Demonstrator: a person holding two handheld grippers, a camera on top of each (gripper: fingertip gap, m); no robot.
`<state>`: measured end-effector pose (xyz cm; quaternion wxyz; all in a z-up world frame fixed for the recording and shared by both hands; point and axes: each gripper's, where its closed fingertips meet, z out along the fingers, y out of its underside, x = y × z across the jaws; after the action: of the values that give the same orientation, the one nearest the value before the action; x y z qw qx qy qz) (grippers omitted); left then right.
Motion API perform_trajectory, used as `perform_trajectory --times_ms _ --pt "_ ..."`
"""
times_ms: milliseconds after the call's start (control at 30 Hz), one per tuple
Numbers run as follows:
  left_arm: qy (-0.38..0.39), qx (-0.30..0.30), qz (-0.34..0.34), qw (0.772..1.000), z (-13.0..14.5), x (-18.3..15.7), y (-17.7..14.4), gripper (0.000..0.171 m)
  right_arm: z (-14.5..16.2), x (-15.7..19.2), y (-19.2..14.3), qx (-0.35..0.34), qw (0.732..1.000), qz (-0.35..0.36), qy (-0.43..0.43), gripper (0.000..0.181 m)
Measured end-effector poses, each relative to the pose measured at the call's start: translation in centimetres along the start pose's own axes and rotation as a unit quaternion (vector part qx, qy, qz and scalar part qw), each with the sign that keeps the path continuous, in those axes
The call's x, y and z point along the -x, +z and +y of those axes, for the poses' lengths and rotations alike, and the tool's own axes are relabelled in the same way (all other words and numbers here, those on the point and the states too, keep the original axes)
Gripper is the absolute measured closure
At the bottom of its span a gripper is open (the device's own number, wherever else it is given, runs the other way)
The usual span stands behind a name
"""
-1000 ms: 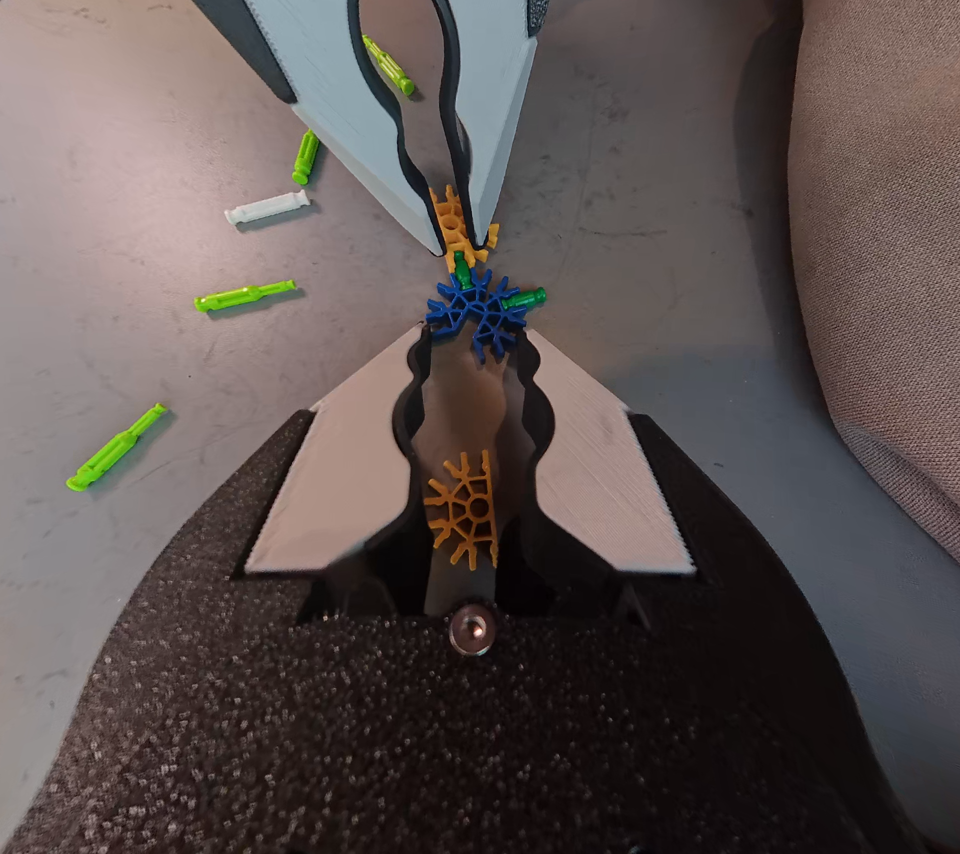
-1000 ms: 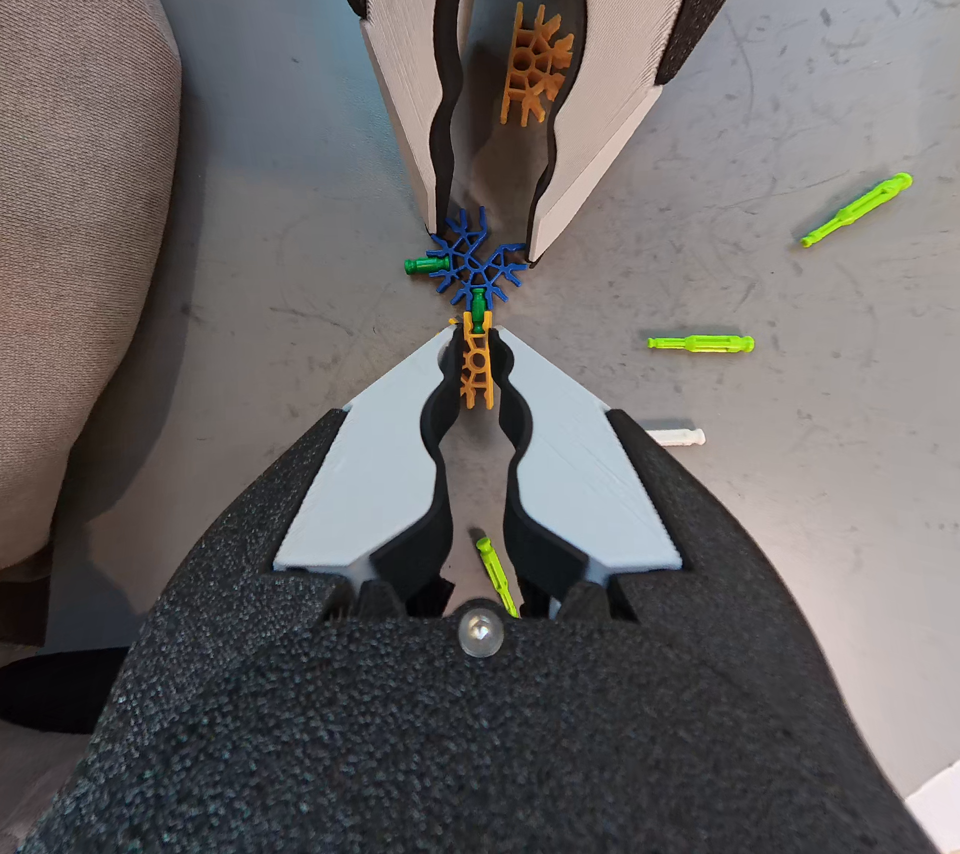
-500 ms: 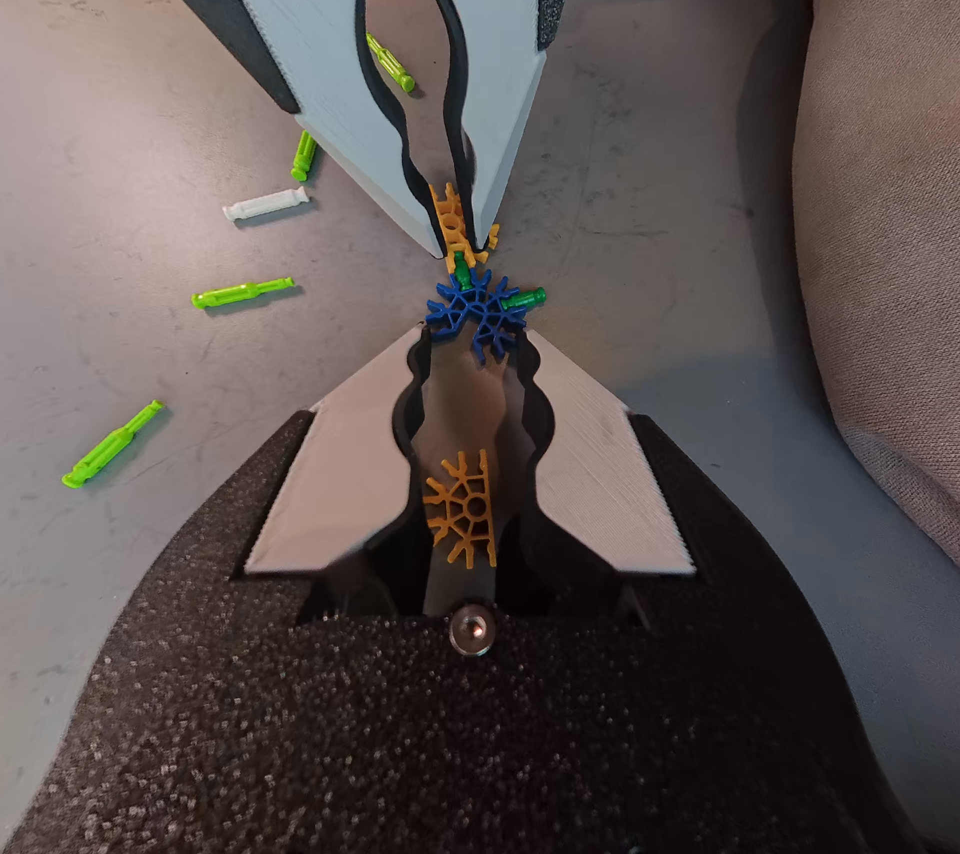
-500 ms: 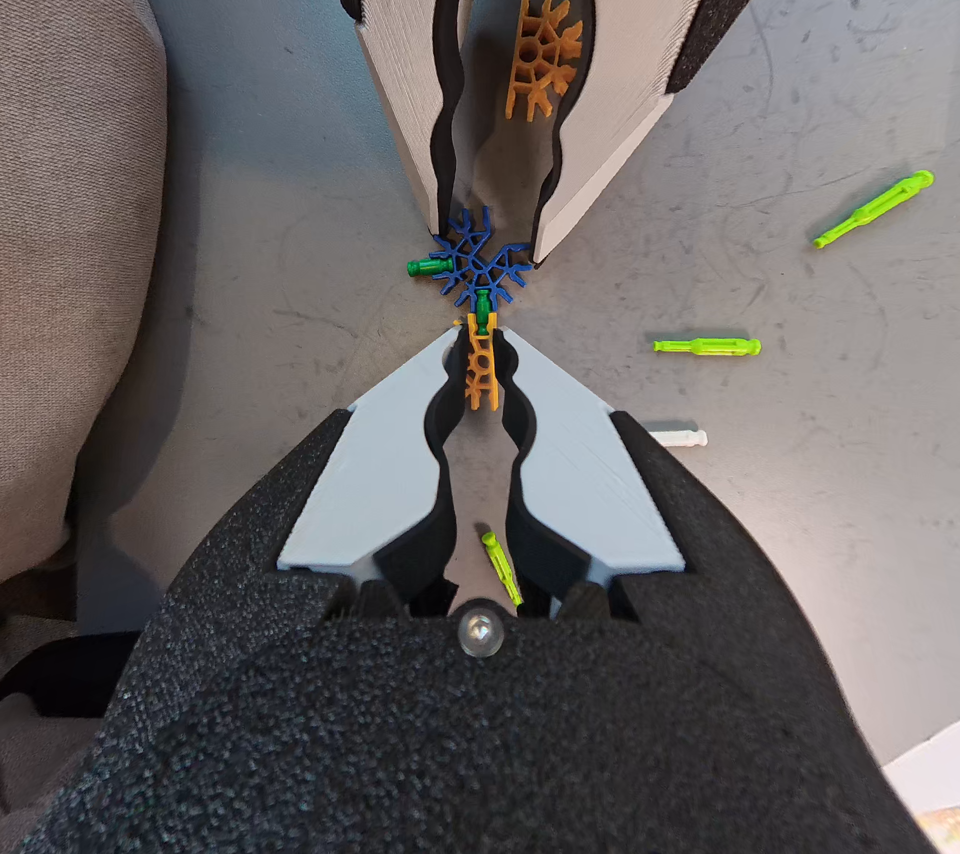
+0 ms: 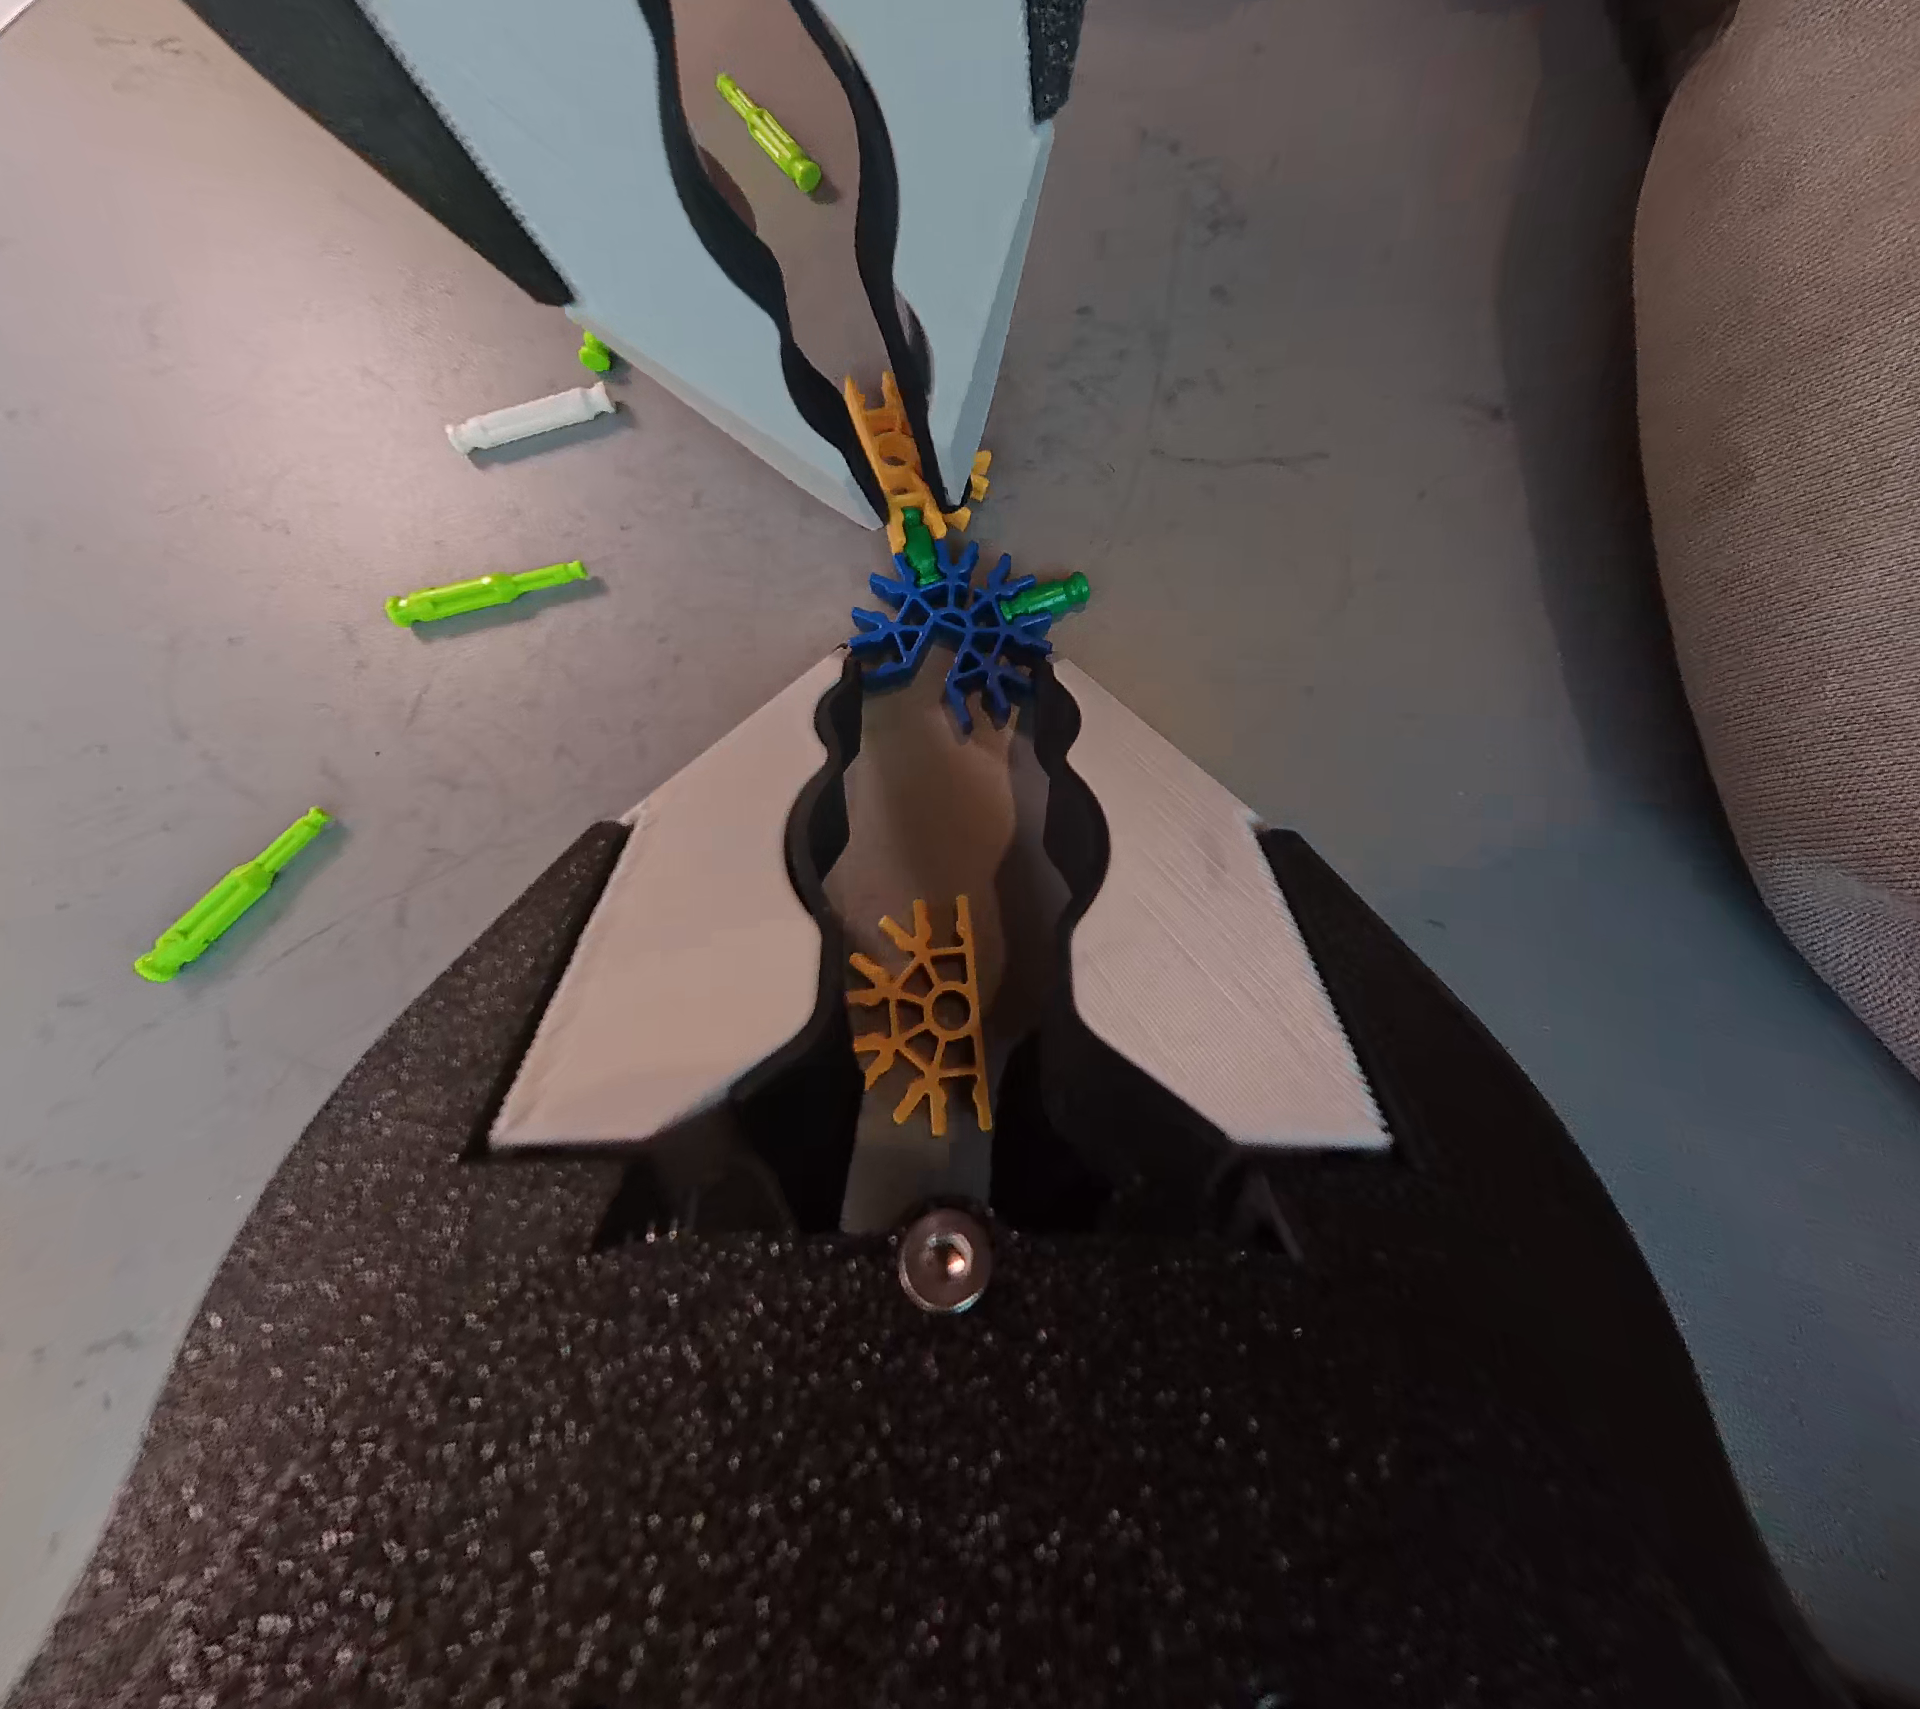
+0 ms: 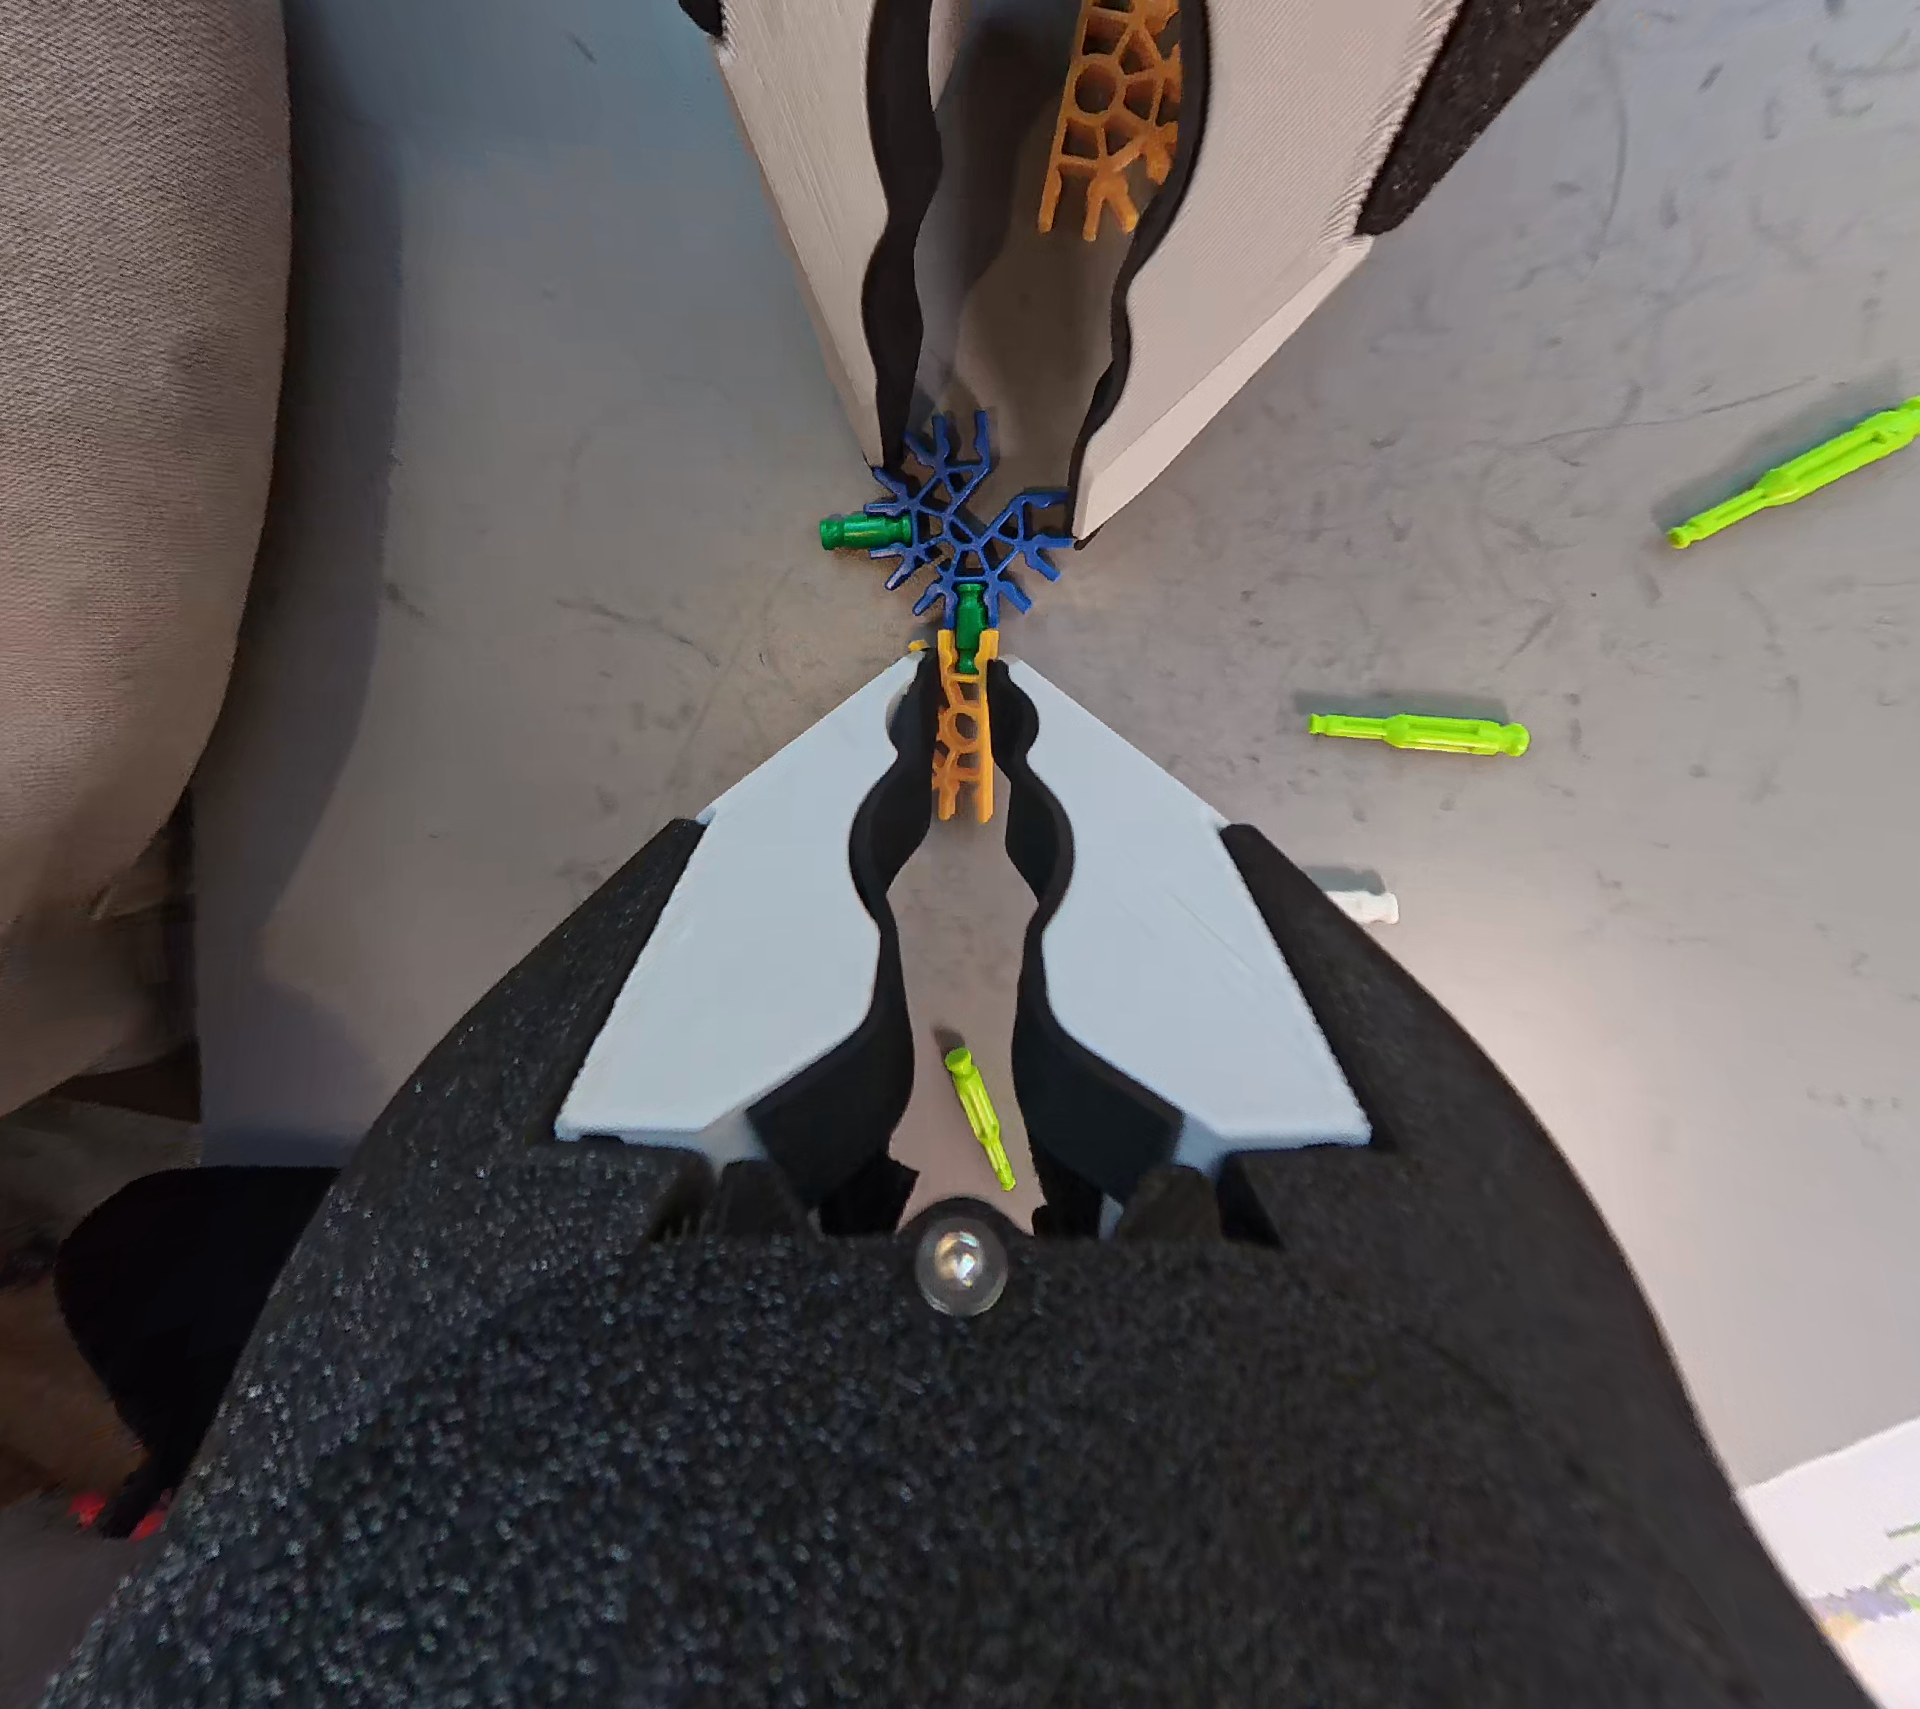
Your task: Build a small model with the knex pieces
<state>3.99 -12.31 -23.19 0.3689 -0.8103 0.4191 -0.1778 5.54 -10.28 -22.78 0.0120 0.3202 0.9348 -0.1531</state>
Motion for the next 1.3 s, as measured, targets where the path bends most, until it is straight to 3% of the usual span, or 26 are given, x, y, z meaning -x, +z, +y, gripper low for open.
perform_trajectory --times_ms 100,333,500,1100,1300 --pt "-0.001 -0.003 -0.001 1.0 0.0 0.0 0.0 0.139 0.0 0.0 0.0 -0.017 1.0 -0.013 0.002 0.174" --pt "0.005 -0.005 -0.01 1.0 0.0 0.1 -0.1 0.138 0.2 -0.5 -0.6 -0.024 0.998 0.051 -0.037 0.171" --pt "0.006 -0.005 -0.011 1.0 0.0 0.1 -0.1 0.138 -0.3 -0.3 -1.7 -0.048 0.997 0.055 -0.038 0.173" --pt "0.004 -0.007 -0.005 1.0 0.0 0.0 -0.1 0.138 -0.1 -0.4 0.1 0.009 0.999 0.018 -0.028 0.181" --pt "0.001 -0.007 -0.004 1.0 0.0 0.0 -0.1 0.138 -0.1 -0.4 0.0 -0.001 0.999 0.029 -0.031 0.181"
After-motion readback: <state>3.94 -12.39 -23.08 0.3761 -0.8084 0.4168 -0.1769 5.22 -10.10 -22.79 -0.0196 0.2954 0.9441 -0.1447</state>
